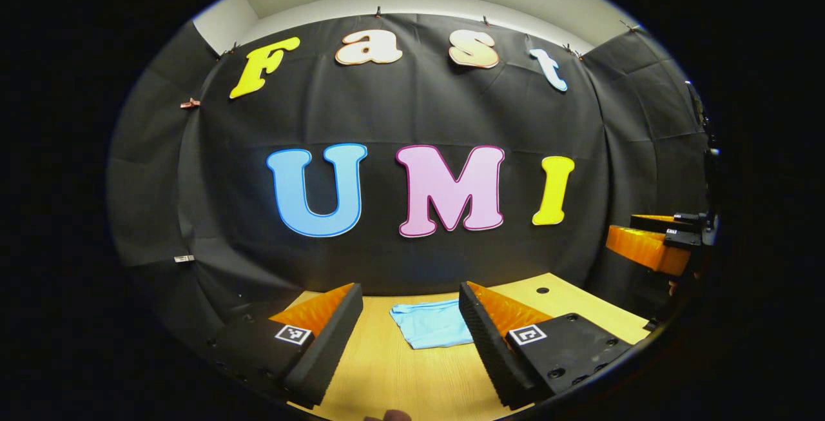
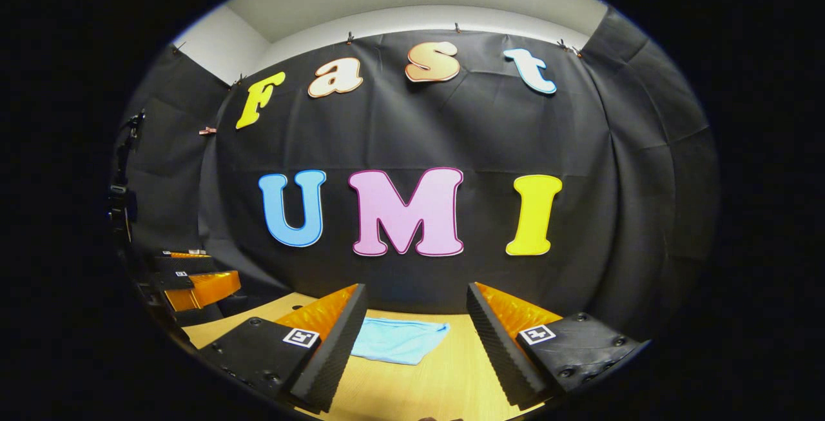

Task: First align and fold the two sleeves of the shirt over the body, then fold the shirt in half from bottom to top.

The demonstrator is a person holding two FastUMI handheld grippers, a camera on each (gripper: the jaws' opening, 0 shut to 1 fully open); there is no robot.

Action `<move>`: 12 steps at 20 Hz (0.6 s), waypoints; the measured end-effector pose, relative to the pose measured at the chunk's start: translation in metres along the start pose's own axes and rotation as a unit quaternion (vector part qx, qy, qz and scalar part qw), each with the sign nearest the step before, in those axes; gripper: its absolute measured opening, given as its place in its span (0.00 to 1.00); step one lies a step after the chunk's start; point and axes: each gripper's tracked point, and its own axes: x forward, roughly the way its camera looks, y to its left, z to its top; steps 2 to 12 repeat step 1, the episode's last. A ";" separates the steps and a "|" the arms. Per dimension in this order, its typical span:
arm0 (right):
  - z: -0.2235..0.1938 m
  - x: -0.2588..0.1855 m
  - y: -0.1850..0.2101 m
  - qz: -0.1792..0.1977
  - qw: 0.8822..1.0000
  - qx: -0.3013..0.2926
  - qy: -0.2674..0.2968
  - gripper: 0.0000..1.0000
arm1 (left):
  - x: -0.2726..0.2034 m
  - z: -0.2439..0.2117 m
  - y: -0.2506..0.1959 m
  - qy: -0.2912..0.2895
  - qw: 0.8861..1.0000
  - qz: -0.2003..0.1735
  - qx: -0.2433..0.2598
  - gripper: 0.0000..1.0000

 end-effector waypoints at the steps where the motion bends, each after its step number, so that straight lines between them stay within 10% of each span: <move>1: 0.001 0.000 0.001 0.001 1.000 -0.004 -0.002 0.96 | -0.002 -0.001 0.000 0.000 1.000 0.000 0.001 0.95; 12: 0.001 0.000 0.001 0.001 1.000 -0.004 -0.002 0.96 | -0.002 -0.001 0.000 0.000 1.000 0.000 0.001 0.95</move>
